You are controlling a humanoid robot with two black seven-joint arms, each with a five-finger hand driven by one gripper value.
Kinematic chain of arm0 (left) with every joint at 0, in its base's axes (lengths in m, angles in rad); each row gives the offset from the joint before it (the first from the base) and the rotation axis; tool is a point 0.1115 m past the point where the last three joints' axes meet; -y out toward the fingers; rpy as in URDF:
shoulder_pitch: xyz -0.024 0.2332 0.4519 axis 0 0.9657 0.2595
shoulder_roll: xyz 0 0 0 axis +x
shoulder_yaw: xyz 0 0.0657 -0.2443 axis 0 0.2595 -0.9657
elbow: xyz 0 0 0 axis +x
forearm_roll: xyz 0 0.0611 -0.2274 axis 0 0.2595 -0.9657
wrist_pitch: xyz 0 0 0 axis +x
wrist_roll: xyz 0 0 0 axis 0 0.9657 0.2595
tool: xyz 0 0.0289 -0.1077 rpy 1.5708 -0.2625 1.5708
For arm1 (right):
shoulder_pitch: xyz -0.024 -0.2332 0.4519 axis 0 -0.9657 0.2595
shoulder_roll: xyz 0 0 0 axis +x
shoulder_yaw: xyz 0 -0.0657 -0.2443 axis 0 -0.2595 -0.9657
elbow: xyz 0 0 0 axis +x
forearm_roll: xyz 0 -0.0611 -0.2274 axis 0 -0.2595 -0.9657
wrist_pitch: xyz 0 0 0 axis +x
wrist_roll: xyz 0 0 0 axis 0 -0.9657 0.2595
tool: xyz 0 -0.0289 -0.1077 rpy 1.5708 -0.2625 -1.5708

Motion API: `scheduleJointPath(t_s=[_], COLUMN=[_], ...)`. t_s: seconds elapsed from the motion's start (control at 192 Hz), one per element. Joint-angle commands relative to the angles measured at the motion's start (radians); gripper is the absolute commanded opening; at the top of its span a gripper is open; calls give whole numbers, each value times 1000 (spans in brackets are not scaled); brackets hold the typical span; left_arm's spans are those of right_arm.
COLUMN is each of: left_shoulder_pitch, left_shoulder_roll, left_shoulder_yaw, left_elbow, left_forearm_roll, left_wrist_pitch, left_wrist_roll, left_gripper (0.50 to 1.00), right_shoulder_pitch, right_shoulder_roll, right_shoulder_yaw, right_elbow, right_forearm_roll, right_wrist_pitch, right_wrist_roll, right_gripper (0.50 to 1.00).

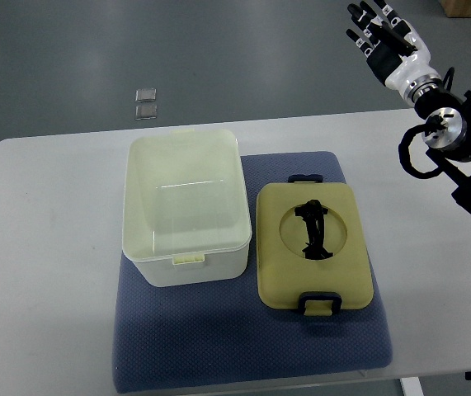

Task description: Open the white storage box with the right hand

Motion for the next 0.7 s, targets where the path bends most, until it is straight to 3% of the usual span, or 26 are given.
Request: scheduleJointPath(t_s=[0.0, 0.219, 0.699], left_shoulder_pitch=[0, 0, 0], left_shoulder_roll=[0, 0, 0], left_shoulder_yaw=[1, 3, 3], left_elbow=[-6, -8, -9], left_forearm_roll=[0, 0, 2], left_wrist_pitch=[0, 0, 0], left_wrist_roll=[0, 0, 0], left_gripper=[1000, 1000, 1000], right_shoulder_pitch=[-48, -97, -110], right_shoulder_roll=[2, 65, 89], right_shoulder_yaw=[1, 4, 4], right_elbow=[-11, -37, -40], right_forearm_roll=[101, 103, 97], right_wrist_pitch=[94, 123, 112], right_wrist_roll=[0, 11, 16], right_gripper=[934, 934, 934])
